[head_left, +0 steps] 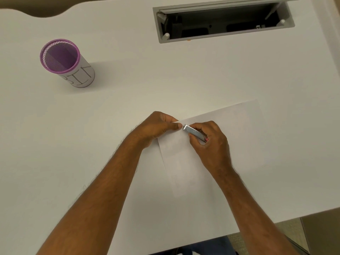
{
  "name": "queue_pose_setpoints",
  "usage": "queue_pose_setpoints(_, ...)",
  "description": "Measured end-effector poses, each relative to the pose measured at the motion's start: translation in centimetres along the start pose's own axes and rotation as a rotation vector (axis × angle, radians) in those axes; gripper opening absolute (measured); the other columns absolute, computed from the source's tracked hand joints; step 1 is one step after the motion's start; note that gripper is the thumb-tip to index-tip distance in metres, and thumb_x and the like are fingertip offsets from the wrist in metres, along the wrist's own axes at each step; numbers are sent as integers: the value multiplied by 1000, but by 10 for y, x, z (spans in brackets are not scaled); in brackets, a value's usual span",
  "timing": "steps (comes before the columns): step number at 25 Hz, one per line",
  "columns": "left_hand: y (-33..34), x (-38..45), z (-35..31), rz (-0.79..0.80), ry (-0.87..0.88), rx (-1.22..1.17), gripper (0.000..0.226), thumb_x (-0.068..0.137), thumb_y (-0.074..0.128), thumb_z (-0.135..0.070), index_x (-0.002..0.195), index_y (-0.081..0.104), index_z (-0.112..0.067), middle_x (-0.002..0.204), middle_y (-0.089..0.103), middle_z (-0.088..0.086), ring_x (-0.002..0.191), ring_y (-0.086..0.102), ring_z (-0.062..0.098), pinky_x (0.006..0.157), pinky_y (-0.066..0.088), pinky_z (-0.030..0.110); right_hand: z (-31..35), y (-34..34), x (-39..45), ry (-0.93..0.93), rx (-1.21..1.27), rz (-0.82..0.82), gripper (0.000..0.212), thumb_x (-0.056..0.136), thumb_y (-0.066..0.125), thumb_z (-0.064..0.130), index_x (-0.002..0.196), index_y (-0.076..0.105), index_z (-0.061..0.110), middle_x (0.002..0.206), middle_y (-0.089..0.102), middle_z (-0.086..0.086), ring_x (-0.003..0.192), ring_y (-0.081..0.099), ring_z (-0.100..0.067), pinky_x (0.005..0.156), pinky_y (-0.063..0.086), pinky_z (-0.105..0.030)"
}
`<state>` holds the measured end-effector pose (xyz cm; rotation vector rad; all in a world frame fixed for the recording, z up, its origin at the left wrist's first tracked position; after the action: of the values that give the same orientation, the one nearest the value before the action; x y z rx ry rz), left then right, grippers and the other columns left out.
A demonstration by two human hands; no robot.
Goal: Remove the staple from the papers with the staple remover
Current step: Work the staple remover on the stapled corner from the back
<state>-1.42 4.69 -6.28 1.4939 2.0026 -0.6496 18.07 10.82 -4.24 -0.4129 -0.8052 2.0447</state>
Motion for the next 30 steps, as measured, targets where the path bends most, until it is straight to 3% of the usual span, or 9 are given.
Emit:
queue_pose_setpoints(4, 1, -1, 0, -12, 7, 17, 13, 87, 80, -21, 90, 82, -9, 77, 79, -3, 63, 69, 1, 57, 52, 14, -1, 2, 1, 6, -7, -7, 20, 86, 79, 19, 106, 76, 19, 100, 66, 5, 85, 63, -10, 74, 50, -13)
queue_pose_setpoints(7, 2, 0, 0, -30, 6, 45, 17, 86, 80, -21, 95, 82, -6, 86, 79, 4, 70, 69, 7, 65, 54, 18, -4, 4, 3, 24, -21, 17, 25, 86, 80, 21, 110, 77, 13, 102, 69, 0, 87, 64, -11, 78, 45, -4)
queue_pose_setpoints(13, 3, -1, -1, -38, -11, 46, 18, 86, 80, -19, 95, 81, -3, 94, 79, 13, 80, 65, 15, 78, 51, 30, -6, 4, 3, 33, 52, 36, 28, 87, 79, 23, 113, 78, 14, 101, 67, 2, 88, 65, -10, 78, 52, -12)
queue_pose_setpoints(17, 3, -1, 0, -36, -17, 55, 21, 85, 81, -21, 94, 80, -2, 86, 73, 9, 77, 59, 16, 74, 47, 30, -7, 6, 3, 80, 61, 39, 28, 87, 79, 28, 115, 78, 20, 99, 64, 9, 88, 64, -7, 76, 47, -6)
queue_pose_setpoints(21, 2, -1, -1, -48, -21, 40, 15, 87, 80, -21, 93, 82, -7, 87, 77, 6, 76, 63, 13, 72, 50, 25, -6, 4, 3, 132, 66, 49, 25, 90, 75, 38, 114, 77, 32, 96, 64, 16, 87, 65, -4, 72, 52, -17)
queue_pose_setpoints(25, 1, -2, -1, -25, -10, 37, 16, 88, 79, -20, 96, 82, -6, 98, 81, 12, 79, 69, 14, 74, 55, 26, -6, 2, 10, 278, 120, 93, 28, 87, 71, 55, 107, 76, 36, 101, 74, 20, 96, 69, -1, 83, 59, -35)
queue_pose_setpoints(30, 0, -1, -2, -6, 14, 34, 8, 88, 79, -19, 89, 82, -11, 81, 78, -2, 69, 67, 4, 65, 51, 17, -5, 1, 15, 382, 235, 145, 31, 85, 70, 60, 102, 78, 36, 93, 77, 23, 80, 70, -4, 82, 61, -39)
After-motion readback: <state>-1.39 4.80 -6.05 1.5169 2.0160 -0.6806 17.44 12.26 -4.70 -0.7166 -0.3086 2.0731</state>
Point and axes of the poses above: each hand's wrist, its own x-axis towards the middle knuckle, its own y-axis out of the palm, z = x × y, the point moved 2 cm from there along x, towards the middle knuckle
